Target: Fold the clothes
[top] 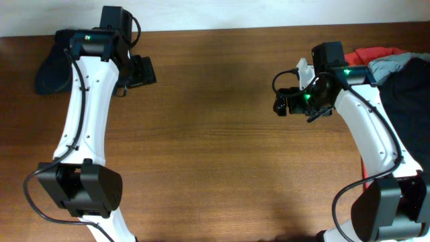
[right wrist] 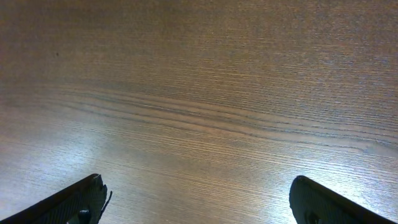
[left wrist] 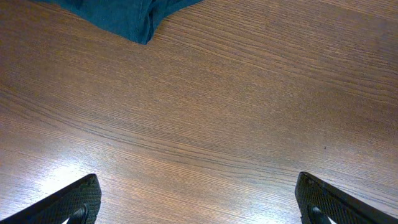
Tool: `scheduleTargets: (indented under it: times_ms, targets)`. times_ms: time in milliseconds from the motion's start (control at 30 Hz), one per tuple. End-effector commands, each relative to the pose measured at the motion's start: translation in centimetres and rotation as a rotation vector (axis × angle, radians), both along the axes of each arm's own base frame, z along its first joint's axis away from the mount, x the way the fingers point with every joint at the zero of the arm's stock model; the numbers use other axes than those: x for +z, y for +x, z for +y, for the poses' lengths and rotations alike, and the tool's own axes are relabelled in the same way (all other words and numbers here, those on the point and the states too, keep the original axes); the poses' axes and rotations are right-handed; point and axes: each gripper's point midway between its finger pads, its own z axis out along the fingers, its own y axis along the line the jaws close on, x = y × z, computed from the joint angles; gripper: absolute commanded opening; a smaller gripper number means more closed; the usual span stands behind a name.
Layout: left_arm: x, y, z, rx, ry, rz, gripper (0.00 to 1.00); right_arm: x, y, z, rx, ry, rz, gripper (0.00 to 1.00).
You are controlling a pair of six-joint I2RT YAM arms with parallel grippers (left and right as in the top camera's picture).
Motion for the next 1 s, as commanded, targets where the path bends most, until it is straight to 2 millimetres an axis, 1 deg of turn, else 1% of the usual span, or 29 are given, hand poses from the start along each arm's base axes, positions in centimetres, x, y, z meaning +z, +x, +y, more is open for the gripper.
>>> scheduleTargets:
  times_ms: [0,233,333,433,567,600,733,933,967]
  targets:
    - [0.2,-0.1,-0.2,0.005,-0.013,-0.006,0.99,-0.4,-0.1,-0.5,-0.015,-0.011,0.011,0.99]
    - [0.2,-0.1,-0.2,0.005,-0.013,-0.006,0.99,-0.4,-0.2,-0.4,-0.014,-0.011,0.012,0.99]
    - [0.2,-0.1,-0.2,0.005,-0.013,-0.006,0.99,0.8,-0.3,-0.5,-0.015,-0.009,-0.023,0.99]
    - [0.2,-0.1,-0.2,0.005,-0.013,-0.006,0.99,2.4,-0.5,-0.5,-0.014,-0.006,-0.07,0.99]
    - [0.2,-0.1,-0.2,0.005,-0.013,-0.006,0.99,5.8,-1.2,-0.5,-0.015,-0.001,-0.167,0.99]
    - [0.2,-0.1,-0.2,0.005,-0.013,-0.006,0.99,7.8,-1.8,-0.5,-0.015,0.002,-0.226,0.99]
    - [0.2,-0.1,-0.2,0.005,-0.013,-0.006,0.99,12.7,-3.9,-0.6,-0.016,0.01,-0.377,0.99]
    - [0.2,-0.1,-0.2,0.005,-0.013,-0.006,0.99,19.6,-8.4,-0.8,-0.017,0.021,-0.613,0.99]
    - [0.2,-0.1,-0.2,0.005,-0.013,-0.006,0.99,21.1,-9.8,-0.9,-0.017,0.024,-0.674,0.99]
